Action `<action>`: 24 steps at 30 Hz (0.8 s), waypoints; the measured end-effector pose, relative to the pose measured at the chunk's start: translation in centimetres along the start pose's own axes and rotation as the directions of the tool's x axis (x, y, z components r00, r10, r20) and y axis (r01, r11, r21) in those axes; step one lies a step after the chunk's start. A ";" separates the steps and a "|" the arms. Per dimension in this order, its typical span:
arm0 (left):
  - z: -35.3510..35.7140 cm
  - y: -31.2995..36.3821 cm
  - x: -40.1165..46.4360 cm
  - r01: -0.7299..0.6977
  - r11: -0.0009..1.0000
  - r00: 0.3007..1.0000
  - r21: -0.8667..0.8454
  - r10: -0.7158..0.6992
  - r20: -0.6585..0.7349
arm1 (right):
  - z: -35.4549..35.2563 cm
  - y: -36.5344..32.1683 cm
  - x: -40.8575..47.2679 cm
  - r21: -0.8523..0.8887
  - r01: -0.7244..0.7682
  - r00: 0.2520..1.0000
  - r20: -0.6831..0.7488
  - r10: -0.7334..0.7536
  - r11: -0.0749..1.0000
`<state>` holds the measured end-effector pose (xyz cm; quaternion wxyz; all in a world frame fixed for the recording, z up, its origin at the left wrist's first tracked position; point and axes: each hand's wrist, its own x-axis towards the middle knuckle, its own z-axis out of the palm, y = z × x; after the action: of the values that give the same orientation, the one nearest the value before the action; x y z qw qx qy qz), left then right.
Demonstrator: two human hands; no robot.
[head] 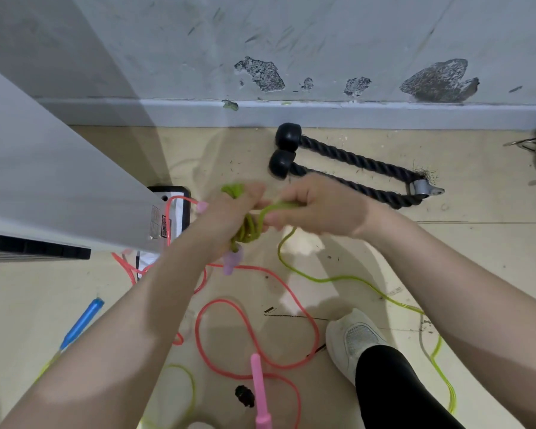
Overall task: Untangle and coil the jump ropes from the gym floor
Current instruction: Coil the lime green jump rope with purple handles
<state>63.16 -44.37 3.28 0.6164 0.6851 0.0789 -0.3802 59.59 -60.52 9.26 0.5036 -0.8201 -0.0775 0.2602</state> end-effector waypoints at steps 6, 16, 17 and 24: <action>1.4 2.4 -1.7 0.178 0.978 0.831 -0.113 -0.088 0.549 | -0.5 1.3 1.6 0.164 0.065 0.905 -0.426 0.011 0.984; -1.1 1.7 -0.1 -0.041 0.734 0.967 -0.678 0.200 0.158 | 4.1 3.6 1.6 0.085 -0.326 0.938 0.157 0.311 0.941; -1.3 1.7 0.1 -0.078 0.740 0.987 -0.668 0.154 0.055 | 4.2 3.4 1.2 0.005 -0.341 0.908 0.258 0.329 0.940; -1.2 -0.6 0.0 0.024 0.999 0.996 -0.038 -0.027 -0.084 | 0.5 -0.3 -0.4 0.011 -0.112 0.960 0.261 0.105 0.994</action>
<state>63.33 -43.16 2.76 0.6201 0.6879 0.1209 -0.3573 59.00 -60.19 9.47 0.4844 -0.7755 -0.0945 0.3938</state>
